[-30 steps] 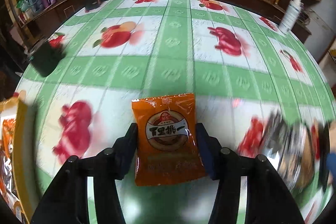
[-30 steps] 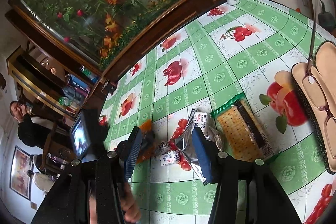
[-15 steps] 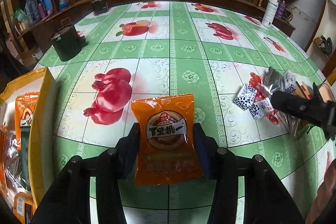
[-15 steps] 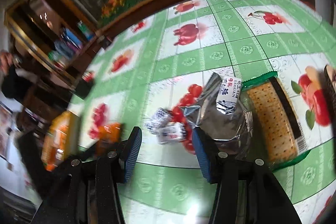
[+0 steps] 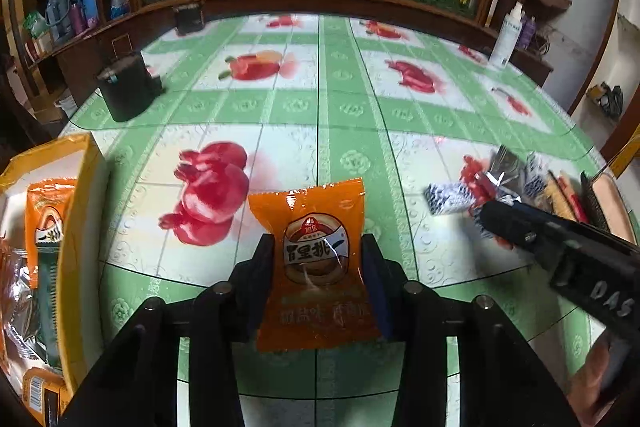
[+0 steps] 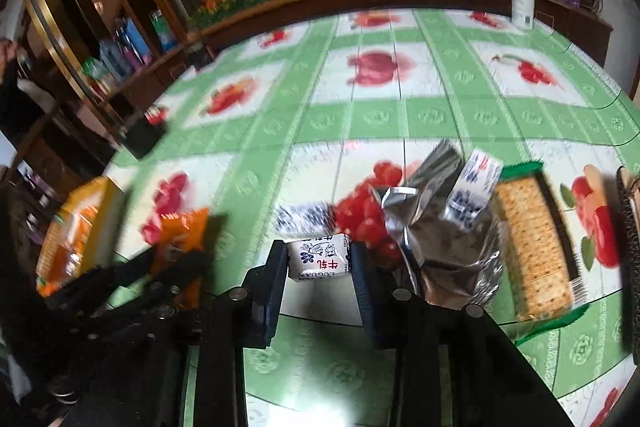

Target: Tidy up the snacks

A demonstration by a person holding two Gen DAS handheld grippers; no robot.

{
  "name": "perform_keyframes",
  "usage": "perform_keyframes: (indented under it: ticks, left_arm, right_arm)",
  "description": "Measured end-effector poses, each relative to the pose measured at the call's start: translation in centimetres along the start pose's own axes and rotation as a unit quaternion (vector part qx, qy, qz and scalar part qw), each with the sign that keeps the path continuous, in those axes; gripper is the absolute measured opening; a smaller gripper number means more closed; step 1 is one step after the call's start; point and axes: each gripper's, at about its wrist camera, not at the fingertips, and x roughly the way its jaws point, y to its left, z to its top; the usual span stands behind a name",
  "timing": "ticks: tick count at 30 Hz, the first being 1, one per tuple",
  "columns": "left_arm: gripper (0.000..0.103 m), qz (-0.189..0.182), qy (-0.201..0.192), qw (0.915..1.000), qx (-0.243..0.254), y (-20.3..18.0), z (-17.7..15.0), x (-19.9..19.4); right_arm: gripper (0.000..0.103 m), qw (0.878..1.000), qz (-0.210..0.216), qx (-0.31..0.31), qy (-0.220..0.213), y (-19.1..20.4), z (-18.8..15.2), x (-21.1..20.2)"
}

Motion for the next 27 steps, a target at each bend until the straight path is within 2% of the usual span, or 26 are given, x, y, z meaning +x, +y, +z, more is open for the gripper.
perform_keyframes:
  ticks: [3, 6, 10, 27]
  left_arm:
    - [0.041, 0.008, -0.016, 0.9998, 0.012, -0.6, 0.0, -0.7]
    - [0.04, -0.007, -0.015, 0.9998, 0.008, -0.6, 0.1, -0.8]
    - [0.04, -0.006, -0.024, 0.9997, 0.009, -0.8, 0.1, -1.3]
    - [0.04, -0.021, -0.064, 0.9977, -0.006, 0.1, 0.8, -4.5]
  right_arm:
    - [0.035, 1.0, 0.013, 0.011, -0.017, 0.1, 0.2, -1.1]
    - [0.035, 0.999, 0.017, 0.026, -0.024, 0.0, 0.2, -1.6]
    - [0.035, 0.998, 0.032, 0.04, -0.027, -0.1, 0.6, -1.9]
    - [0.035, 0.998, 0.044, 0.024, -0.027, 1.3, 0.2, -1.7]
